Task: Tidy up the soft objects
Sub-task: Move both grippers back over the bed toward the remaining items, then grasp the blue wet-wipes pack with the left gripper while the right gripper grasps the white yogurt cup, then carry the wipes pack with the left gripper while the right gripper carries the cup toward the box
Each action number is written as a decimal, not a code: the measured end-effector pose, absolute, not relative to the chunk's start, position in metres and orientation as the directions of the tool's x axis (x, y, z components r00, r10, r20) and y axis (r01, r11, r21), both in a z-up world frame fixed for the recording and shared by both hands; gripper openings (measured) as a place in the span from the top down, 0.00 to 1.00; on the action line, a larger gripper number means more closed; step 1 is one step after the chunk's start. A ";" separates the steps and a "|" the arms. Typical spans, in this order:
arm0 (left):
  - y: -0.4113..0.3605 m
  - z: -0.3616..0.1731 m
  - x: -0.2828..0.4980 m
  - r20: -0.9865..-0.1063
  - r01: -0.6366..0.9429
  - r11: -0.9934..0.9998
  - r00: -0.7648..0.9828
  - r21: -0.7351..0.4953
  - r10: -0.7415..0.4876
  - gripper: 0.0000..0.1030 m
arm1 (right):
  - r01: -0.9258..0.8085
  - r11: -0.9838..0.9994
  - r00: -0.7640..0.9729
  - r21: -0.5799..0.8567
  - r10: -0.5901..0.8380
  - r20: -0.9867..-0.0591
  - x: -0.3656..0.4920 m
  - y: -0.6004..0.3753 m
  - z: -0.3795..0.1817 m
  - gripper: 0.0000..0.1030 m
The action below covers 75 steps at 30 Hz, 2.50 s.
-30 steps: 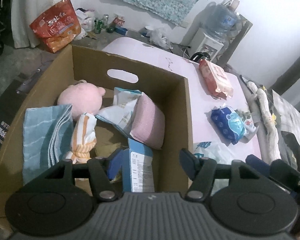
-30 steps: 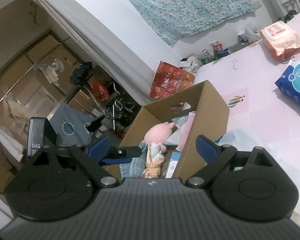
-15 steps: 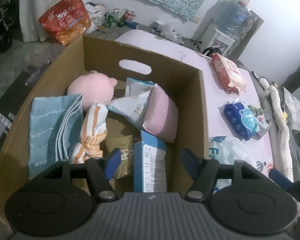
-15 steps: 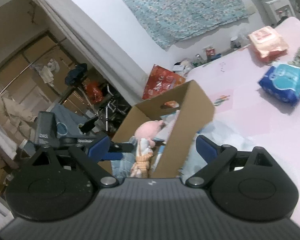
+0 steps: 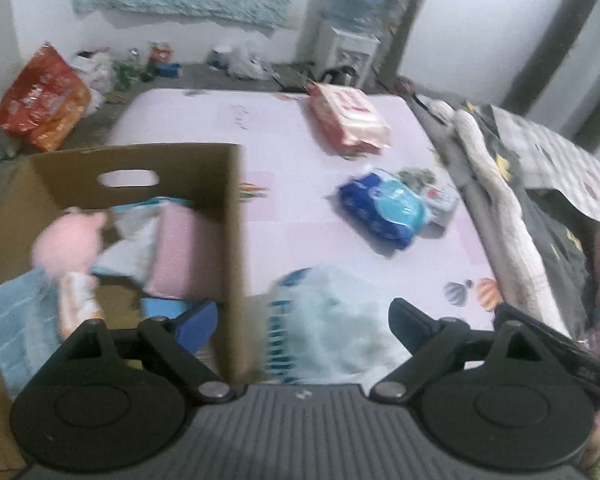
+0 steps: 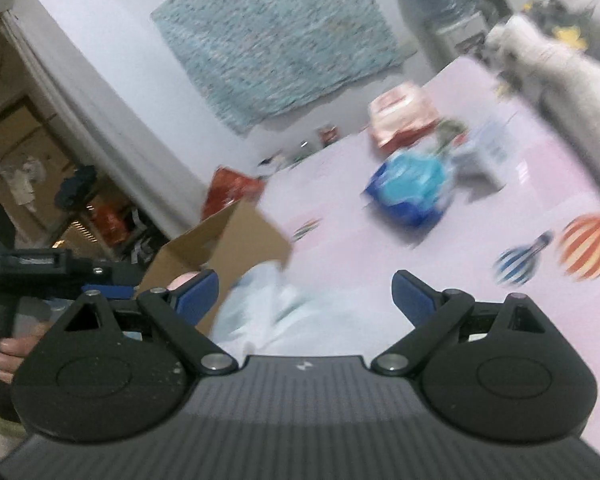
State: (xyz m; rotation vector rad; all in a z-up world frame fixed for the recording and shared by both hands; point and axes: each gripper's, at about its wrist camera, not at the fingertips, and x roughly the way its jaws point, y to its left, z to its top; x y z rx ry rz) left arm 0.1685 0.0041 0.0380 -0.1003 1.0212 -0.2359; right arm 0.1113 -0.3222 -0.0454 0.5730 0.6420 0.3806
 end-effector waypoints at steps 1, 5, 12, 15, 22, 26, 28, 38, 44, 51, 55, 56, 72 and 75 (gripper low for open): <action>-0.006 0.038 0.176 -0.842 0.145 0.968 0.478 -0.204 -0.250 0.09 | -0.156 0.798 0.752 0.582 0.478 -0.454 0.115 -0.330 -0.045 0.08; -0.039 0.033 0.208 -0.876 0.087 0.964 0.401 -0.253 -0.266 0.09 | -0.159 0.849 0.771 0.504 0.426 -0.474 0.137 -0.358 -0.043 0.06; -0.098 0.007 0.283 -0.914 -0.046 0.957 0.315 -0.285 -0.257 0.09 | -0.171 0.899 0.783 0.402 0.372 -0.498 0.202 -0.406 -0.052 0.03; -0.118 -0.018 0.313 -0.920 -0.107 0.938 0.261 -0.329 -0.293 0.09 | -0.155 0.906 0.772 0.393 0.360 -0.523 0.233 -0.420 -0.068 0.03; -0.144 -0.060 0.364 -0.917 -0.214 0.907 0.251 -0.363 -0.309 0.09 | -0.189 0.904 0.736 0.384 0.389 -0.554 0.285 -0.425 -0.101 0.03; -0.149 -0.078 0.385 -0.919 -0.262 0.892 0.251 -0.367 -0.304 0.09 | -0.201 0.905 0.723 0.375 0.395 -0.566 0.306 -0.424 -0.116 0.03; -0.151 -0.087 0.392 -0.924 -0.282 0.891 0.250 -0.356 -0.290 0.09 | -0.208 0.907 0.723 0.367 0.395 -0.567 0.310 -0.423 -0.120 0.03; -0.153 -0.109 0.404 -0.935 -0.298 0.894 0.229 -0.333 -0.272 0.24 | -0.225 0.911 0.703 0.345 0.397 -0.590 0.329 -0.416 -0.144 0.16; -0.151 -0.116 0.408 -0.933 -0.327 0.877 0.203 -0.351 -0.298 0.20 | -0.203 0.908 0.709 0.366 0.394 -0.584 0.332 -0.420 -0.150 0.29; -0.158 -0.114 0.406 -0.940 -0.306 0.895 0.215 -0.324 -0.266 0.22 | -0.173 0.923 0.701 0.342 0.360 -0.615 0.320 -0.417 -0.143 0.30; -0.158 -0.115 0.407 -0.940 -0.322 0.889 0.207 -0.327 -0.271 0.21 | -0.131 0.934 0.677 0.332 0.329 -0.658 0.302 -0.418 -0.136 0.31; -0.158 -0.116 0.408 -0.940 -0.331 0.884 0.202 -0.329 -0.274 0.21 | -0.122 0.936 0.670 0.331 0.324 -0.668 0.296 -0.419 -0.134 0.31; -0.175 -0.106 0.390 -0.959 -0.207 0.944 0.176 -0.258 -0.224 0.31 | -0.131 0.949 0.602 0.288 0.307 -0.737 0.209 -0.418 -0.119 0.31; -0.175 -0.091 0.377 -0.954 -0.165 0.949 0.185 -0.268 -0.237 0.31 | -0.117 0.945 0.599 0.305 0.312 -0.738 0.200 -0.421 -0.116 0.31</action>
